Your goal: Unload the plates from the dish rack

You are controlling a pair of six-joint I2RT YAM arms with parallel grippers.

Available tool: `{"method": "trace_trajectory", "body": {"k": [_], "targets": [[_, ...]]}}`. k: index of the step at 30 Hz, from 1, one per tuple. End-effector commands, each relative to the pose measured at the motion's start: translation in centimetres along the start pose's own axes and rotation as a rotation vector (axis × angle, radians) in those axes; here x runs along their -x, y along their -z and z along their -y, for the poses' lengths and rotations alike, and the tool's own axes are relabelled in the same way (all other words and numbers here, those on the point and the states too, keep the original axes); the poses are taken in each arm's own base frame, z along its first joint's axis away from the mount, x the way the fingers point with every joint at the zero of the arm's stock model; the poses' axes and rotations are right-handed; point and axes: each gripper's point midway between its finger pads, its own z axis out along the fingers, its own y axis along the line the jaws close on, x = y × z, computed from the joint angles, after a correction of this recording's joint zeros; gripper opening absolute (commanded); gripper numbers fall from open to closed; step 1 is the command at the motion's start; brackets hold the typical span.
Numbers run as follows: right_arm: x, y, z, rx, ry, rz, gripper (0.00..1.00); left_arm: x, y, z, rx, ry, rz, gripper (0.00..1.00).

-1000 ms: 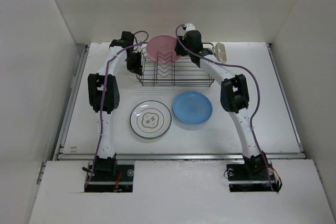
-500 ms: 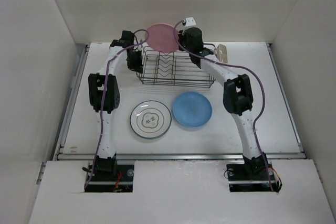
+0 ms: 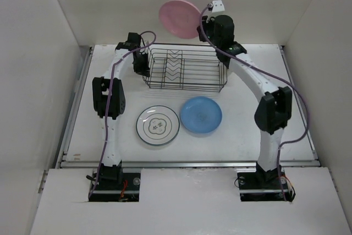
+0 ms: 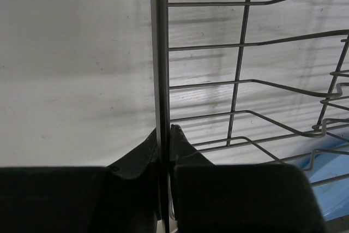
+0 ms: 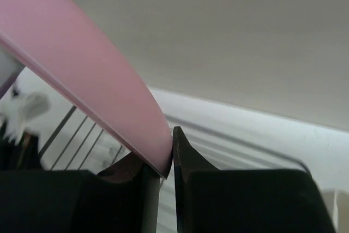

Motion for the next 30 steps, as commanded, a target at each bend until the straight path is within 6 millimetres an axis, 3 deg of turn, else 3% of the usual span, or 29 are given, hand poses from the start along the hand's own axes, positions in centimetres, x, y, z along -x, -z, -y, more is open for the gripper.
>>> {"method": "trace_trajectory", "body": {"k": [1,2,5,8,10,14,17,20,23,28,30], "targets": [[3.3,7.0,-1.7,0.148,-0.024,-0.085,0.00,-1.3,0.2,0.6,0.006,0.006,-0.036,0.04],[0.4,9.0,-1.9,0.168,-0.030,-0.231,0.00,-1.1,0.5,0.7,0.005,0.005,-0.032,0.05],[-2.7,13.4,-0.8,0.160,-0.069,-0.417,0.00,-0.3,1.1,1.2,-0.008,0.001,-0.013,0.12],[-8.6,18.5,-0.3,0.135,-0.107,-0.647,0.00,0.7,2.1,1.7,-0.024,-0.008,0.019,0.14],[-13.9,22.2,0.2,0.093,-0.162,-0.841,0.00,0.6,2.6,1.8,-0.024,-0.019,0.020,0.22],[-19.9,27.8,0.3,0.063,-0.245,-1.020,0.00,1.3,4.7,2.4,-0.030,-0.047,0.057,0.35],[-21.8,29.4,0.6,0.031,-0.277,-1.029,0.00,1.7,6.0,2.1,-0.029,-0.042,0.081,0.43],[-22.4,29.1,2.1,-0.067,-0.260,-1.015,0.01,2.1,7.6,2.1,-0.030,-0.041,0.112,0.45],[-24.2,28.5,2.3,-0.081,-0.261,-1.064,0.14,2.3,9.5,1.7,-0.035,-0.042,0.141,0.47],[-26.2,28.0,2.7,-0.093,-0.236,-1.126,0.56,1.6,12.6,1.5,-0.059,-0.040,0.167,0.49],[-26.3,28.3,3.0,-0.101,-0.222,-1.139,0.60,1.2,13.5,1.0,-0.050,-0.061,0.164,0.49]]}}
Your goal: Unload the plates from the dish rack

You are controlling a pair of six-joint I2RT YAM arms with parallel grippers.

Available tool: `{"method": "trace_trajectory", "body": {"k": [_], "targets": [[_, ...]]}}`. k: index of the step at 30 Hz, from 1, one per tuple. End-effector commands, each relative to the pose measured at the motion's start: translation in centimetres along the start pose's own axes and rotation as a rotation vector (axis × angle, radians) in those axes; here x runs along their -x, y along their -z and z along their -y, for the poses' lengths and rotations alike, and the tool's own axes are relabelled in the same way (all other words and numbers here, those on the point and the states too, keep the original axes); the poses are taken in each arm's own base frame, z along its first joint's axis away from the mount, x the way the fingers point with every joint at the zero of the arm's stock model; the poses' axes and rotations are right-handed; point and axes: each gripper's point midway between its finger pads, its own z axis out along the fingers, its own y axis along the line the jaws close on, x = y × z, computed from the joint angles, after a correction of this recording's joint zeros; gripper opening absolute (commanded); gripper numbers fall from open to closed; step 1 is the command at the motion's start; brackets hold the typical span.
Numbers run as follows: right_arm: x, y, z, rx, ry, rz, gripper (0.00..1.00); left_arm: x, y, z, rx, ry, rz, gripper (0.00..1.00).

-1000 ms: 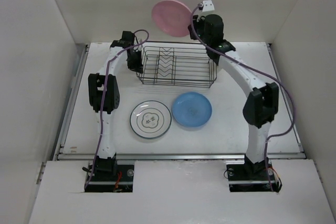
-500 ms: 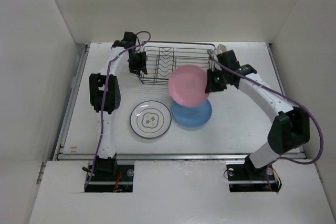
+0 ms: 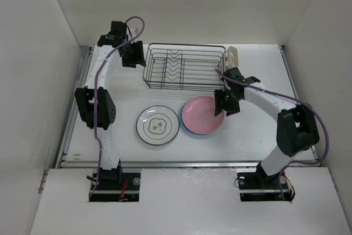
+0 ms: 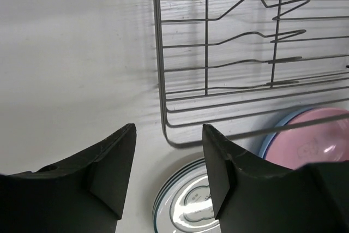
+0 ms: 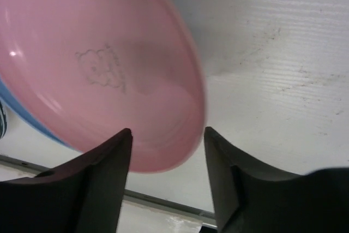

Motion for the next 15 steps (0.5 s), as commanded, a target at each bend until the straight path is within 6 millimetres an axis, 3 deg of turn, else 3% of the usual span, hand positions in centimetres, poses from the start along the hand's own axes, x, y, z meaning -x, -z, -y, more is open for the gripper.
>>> {"method": "trace_trajectory", "body": {"k": [1,4,7,10,11,12,14,15], "targets": [[1.4,0.4,0.0,-0.022,0.016,0.041,0.64,-0.1,4.0,0.4,-0.019,-0.043,0.029,0.49],[1.1,0.9,0.4,-0.034,0.037,0.044,0.65,-0.7,5.1,0.2,-0.021,-0.059,0.014,0.50],[1.5,2.8,0.2,-0.028,0.055,0.098,0.67,-1.1,6.5,-0.5,-0.018,-0.065,0.007,0.50],[3.3,6.5,-0.2,-0.032,0.053,0.238,0.67,-0.7,8.7,-1.4,-0.008,-0.052,0.047,0.50],[5.2,8.7,1.1,-0.125,0.014,0.344,0.67,-0.5,9.3,-1.7,-0.003,-0.047,0.061,0.50],[6.2,11.9,2.0,-0.184,-0.037,0.460,0.82,-0.4,10.4,-2.1,0.015,-0.044,0.086,0.54],[7.3,16.8,5.0,-0.344,-0.228,0.645,0.94,-0.1,12.1,-4.4,0.094,-0.001,0.123,0.57],[8.1,21.0,8.0,-0.519,-0.329,0.803,1.00,-0.1,12.6,-5.3,0.126,0.021,0.142,0.58]]}}
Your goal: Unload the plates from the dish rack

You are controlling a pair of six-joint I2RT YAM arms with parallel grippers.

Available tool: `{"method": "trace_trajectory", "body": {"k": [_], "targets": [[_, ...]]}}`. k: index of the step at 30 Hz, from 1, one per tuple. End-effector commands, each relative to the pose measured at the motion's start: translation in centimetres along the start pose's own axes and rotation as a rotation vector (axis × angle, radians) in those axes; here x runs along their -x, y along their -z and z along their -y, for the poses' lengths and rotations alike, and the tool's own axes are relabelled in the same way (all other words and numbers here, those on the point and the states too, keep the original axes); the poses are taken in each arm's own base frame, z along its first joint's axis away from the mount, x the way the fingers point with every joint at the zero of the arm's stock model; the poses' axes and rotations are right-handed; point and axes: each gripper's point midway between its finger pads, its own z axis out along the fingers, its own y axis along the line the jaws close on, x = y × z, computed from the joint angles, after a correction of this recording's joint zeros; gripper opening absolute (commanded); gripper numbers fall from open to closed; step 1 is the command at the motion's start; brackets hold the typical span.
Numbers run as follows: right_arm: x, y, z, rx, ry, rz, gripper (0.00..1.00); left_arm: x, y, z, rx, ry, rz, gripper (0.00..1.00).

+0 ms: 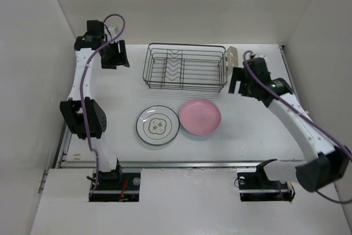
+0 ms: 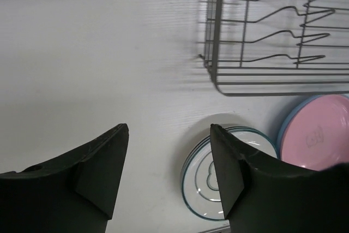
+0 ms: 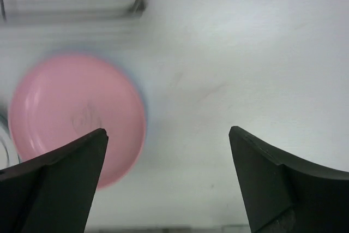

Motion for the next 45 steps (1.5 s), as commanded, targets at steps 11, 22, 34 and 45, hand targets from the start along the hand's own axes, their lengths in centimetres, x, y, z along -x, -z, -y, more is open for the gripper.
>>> {"method": "trace_trajectory", "body": {"k": [11,22,34,45], "targets": [[4.7,8.0,0.4,0.127,0.015,0.391,0.98,-0.7,10.7,-5.4,0.206,0.075,0.259,0.69],[-4.5,-0.5,-8.8,0.226,0.195,0.128,0.96,-1.6,12.4,-5.8,0.226,0.070,0.284,0.74],[-10.2,-6.8,-11.0,0.056,0.318,-0.102,0.94,-2.0,12.7,-6.0,0.231,0.062,0.304,0.77],[-11.8,-9.7,-11.4,0.019,0.333,-0.154,0.94,-2.3,12.5,-6.1,0.232,0.055,0.294,0.77]]}}
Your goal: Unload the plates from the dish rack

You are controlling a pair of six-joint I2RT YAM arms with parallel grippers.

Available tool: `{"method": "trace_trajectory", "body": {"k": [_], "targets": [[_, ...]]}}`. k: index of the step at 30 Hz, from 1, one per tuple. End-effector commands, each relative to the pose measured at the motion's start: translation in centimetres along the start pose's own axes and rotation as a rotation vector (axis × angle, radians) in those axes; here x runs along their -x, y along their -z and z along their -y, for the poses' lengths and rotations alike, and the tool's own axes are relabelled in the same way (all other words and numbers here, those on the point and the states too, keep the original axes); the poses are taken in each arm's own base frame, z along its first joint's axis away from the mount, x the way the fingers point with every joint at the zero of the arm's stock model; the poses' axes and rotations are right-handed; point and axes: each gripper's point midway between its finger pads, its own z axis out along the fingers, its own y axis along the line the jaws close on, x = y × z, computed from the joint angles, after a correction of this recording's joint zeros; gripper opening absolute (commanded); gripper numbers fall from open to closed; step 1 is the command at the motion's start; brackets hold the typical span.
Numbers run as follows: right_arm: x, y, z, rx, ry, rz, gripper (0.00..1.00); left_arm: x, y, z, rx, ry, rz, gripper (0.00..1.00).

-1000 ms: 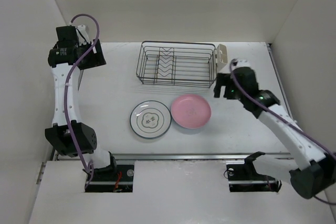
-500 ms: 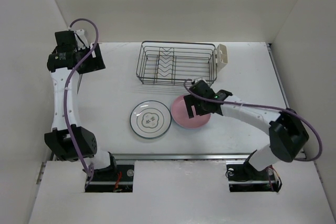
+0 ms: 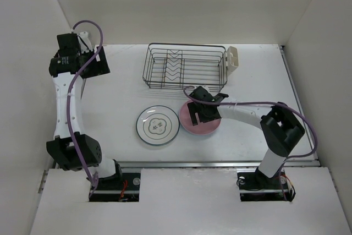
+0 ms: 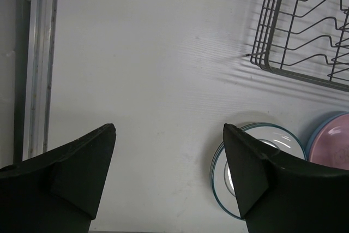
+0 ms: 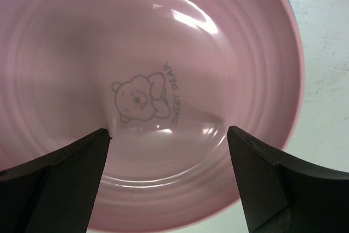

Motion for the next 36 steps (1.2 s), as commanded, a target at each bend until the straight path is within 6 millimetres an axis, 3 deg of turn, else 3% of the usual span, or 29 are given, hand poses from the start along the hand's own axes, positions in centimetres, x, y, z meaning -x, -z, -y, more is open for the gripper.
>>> {"method": "trace_trajectory", "body": {"k": [1,7,10,13,14,15,17,18,19,20,22,26,31,36], "targets": [[0.4,-0.7,-0.4,-0.024,0.001,-0.003,0.94,1.0,1.3,0.0,0.003,-0.020,0.058,0.77],[1.1,0.2,0.7,-0.072,0.000,0.027,0.94,1.0,1.3,0.0,0.003,-0.020,0.058,0.77],[4.0,2.9,1.0,-0.068,-0.035,0.129,0.94,0.9,0.9,-0.3,0.013,-0.028,0.050,0.77],[8.6,9.0,2.7,-0.066,-0.164,0.323,1.00,1.0,1.4,-0.7,0.028,-0.023,0.062,0.77],[9.6,10.6,4.3,-0.102,-0.211,0.367,1.00,1.0,1.4,-1.0,0.035,-0.006,0.063,0.77],[12.0,14.3,7.5,-0.180,-0.304,0.492,1.00,1.1,1.8,-0.9,0.034,-0.007,0.072,0.77],[12.6,17.7,11.7,-0.320,-0.415,0.599,1.00,1.5,2.2,-1.9,0.072,0.026,0.094,0.81],[12.9,20.4,15.6,-0.487,-0.496,0.697,1.00,1.3,2.3,-1.9,0.080,0.048,0.094,0.81],[12.3,23.5,18.2,-0.561,-0.558,0.767,1.00,1.4,2.7,-2.3,0.090,0.056,0.105,0.82],[11.6,25.3,20.3,-0.648,-0.604,0.812,1.00,1.4,2.8,-3.2,0.125,0.080,0.109,0.82],[8.7,31.6,25.6,-0.854,-0.770,0.945,1.00,1.2,3.0,-4.0,0.159,0.100,0.111,0.83],[3.8,38.0,29.5,-0.922,-0.964,1.072,1.00,1.5,3.3,-5.3,0.214,0.160,0.130,0.84],[1.1,38.9,30.4,-0.847,-0.979,1.093,1.00,1.5,3.3,-5.6,0.221,0.186,0.133,0.86],[0.3,37.3,30.3,-0.866,-0.965,1.082,1.00,1.7,3.3,-5.6,0.220,0.185,0.143,0.86]]}}
